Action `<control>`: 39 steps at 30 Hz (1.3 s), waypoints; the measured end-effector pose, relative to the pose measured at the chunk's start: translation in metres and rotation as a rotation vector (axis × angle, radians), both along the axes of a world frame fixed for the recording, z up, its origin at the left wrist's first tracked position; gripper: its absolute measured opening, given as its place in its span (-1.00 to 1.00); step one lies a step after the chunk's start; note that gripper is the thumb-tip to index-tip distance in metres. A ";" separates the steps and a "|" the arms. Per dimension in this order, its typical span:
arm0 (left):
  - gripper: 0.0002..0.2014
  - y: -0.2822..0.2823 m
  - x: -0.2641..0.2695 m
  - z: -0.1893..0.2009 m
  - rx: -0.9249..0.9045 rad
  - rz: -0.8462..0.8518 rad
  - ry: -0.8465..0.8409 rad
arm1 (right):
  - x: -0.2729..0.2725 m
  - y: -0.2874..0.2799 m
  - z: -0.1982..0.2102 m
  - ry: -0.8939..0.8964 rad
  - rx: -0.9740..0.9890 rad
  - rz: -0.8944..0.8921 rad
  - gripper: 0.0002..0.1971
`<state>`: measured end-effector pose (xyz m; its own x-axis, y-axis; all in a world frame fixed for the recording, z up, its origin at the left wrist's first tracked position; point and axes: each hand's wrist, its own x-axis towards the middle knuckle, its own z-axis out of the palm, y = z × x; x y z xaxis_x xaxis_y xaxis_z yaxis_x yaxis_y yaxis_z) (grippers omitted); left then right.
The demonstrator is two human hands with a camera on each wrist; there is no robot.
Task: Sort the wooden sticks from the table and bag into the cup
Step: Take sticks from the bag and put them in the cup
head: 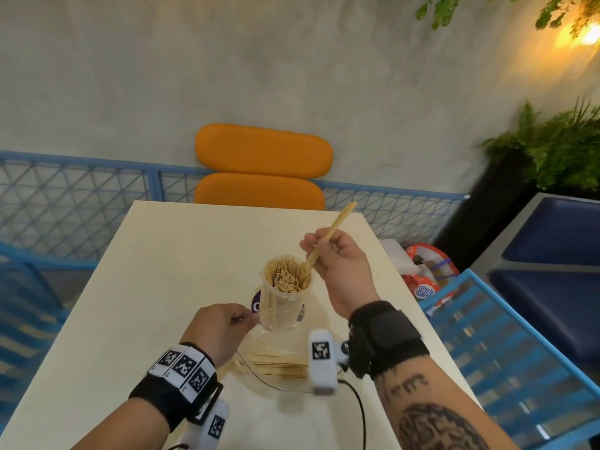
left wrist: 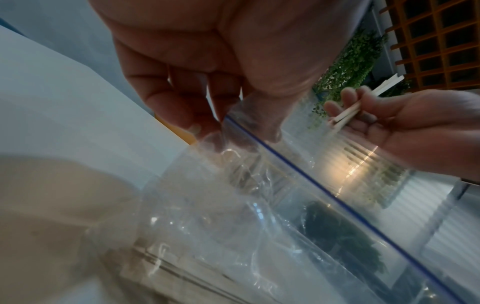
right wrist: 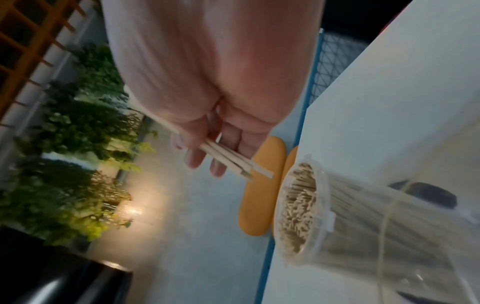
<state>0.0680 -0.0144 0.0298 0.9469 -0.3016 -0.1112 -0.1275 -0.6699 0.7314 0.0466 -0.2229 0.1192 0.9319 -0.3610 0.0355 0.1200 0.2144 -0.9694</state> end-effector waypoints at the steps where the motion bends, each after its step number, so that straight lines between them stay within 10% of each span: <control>1: -0.77 0.000 0.000 -0.001 -0.001 0.004 0.002 | 0.010 0.000 -0.001 0.002 -0.014 -0.037 -0.81; 19: -0.74 -0.002 0.001 -0.004 -0.023 0.014 0.025 | 0.039 -0.001 -0.045 0.164 -0.449 -0.096 -0.67; 33: -0.72 -0.003 0.000 -0.002 -0.005 0.003 0.006 | 0.021 -0.007 -0.054 0.188 -1.410 0.074 -0.52; 39: -0.75 -0.002 -0.001 0.000 -0.007 -0.004 0.006 | 0.024 -0.003 -0.036 0.165 -1.214 0.000 -0.44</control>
